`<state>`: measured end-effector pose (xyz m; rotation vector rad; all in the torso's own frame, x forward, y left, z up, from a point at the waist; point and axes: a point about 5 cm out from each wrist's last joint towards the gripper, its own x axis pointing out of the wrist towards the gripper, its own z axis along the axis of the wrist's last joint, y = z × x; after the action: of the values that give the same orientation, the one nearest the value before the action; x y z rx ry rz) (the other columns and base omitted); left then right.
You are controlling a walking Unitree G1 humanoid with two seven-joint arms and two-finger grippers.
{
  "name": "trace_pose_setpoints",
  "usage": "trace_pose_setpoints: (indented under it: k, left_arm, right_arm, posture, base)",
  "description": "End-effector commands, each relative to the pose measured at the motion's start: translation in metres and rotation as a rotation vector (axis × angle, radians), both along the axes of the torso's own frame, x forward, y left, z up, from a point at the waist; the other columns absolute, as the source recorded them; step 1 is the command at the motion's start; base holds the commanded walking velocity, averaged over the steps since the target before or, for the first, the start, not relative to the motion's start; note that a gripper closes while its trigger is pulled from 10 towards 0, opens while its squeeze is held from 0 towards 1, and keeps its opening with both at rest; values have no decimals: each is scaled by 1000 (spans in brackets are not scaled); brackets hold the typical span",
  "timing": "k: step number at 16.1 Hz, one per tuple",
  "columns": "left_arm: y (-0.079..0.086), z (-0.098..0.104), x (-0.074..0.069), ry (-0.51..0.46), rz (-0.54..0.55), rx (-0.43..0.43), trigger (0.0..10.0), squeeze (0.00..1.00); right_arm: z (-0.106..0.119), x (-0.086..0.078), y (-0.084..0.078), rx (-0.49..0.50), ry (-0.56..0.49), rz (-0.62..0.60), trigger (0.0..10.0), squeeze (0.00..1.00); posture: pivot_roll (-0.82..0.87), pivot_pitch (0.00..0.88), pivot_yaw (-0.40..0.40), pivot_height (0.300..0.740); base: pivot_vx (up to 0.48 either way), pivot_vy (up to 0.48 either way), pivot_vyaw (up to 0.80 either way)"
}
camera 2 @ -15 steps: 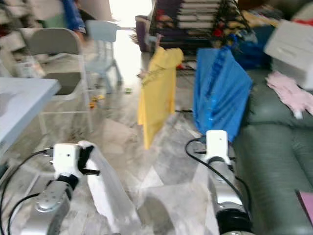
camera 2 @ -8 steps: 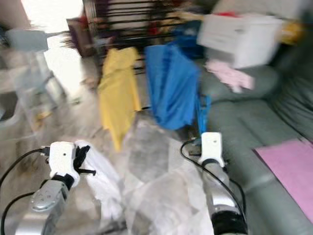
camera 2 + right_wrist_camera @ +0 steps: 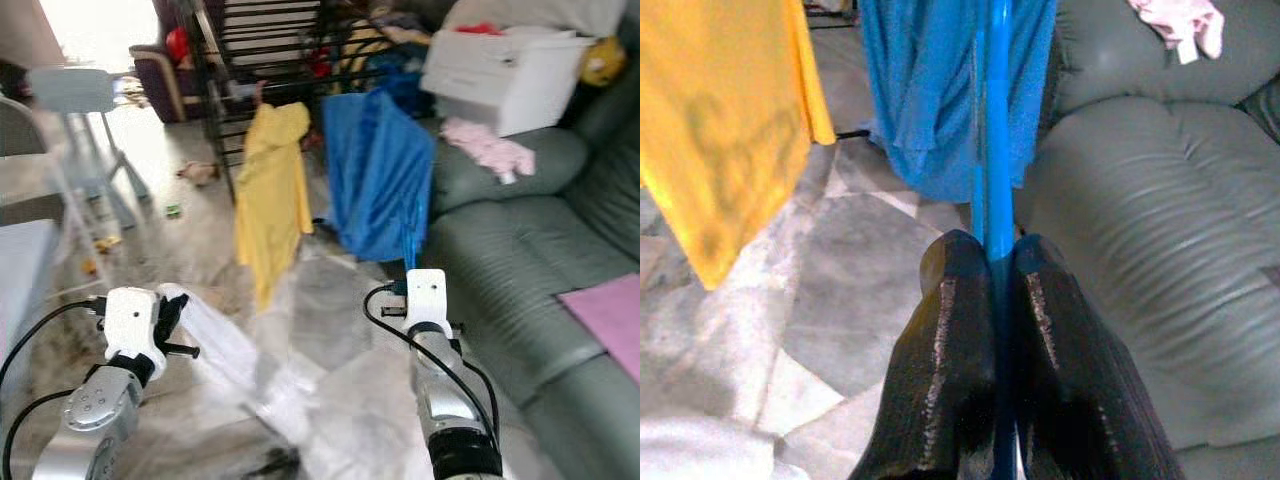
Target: Hang hanger
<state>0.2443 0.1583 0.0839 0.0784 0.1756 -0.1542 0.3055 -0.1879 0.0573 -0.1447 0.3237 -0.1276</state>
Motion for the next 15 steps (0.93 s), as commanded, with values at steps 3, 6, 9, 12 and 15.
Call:
trace_pose_setpoints:
  k: [3, 6, 9, 12, 15]
  left_arm:
    - [-20, 19, 5, -122, -259, 164, 10000, 0]
    - [-18, 30, 16, -247, -364, 490, 10000, 0]
    - [-19, 34, 25, -304, -525, 692, 10000, 0]
    - [-14, 16, 21, -24, -861, 753, 10000, 0]
    - [9, 16, 45, 4, -873, 959, 10000, 0]
  right_arm:
    - [1, 1, -7, -23, 3, -4, 10000, 0]
    - [2, 1, -5, -31, -4, 32, 10000, 0]
    - [1, 0, 11, -43, -2, 161, 10000, 0]
    - [-8, -3, 28, -73, 93, 390, 10000, 0]
    - [-11, -4, 24, -98, 120, 427, 10000, 0]
  posture:
    - [-29, 0, 33, 740]
    - [-38, 0, 24, 740]
    - [-38, 0, 36, 740]
    - [-41, 0, 38, 740]
    - [-40, 0, 42, 740]
  base:
    - [0, 0, 0]
    - [0, 0, 0]
    - [0, 0, 0]
    - [0, 0, 0]
    - [0, 0, 0]
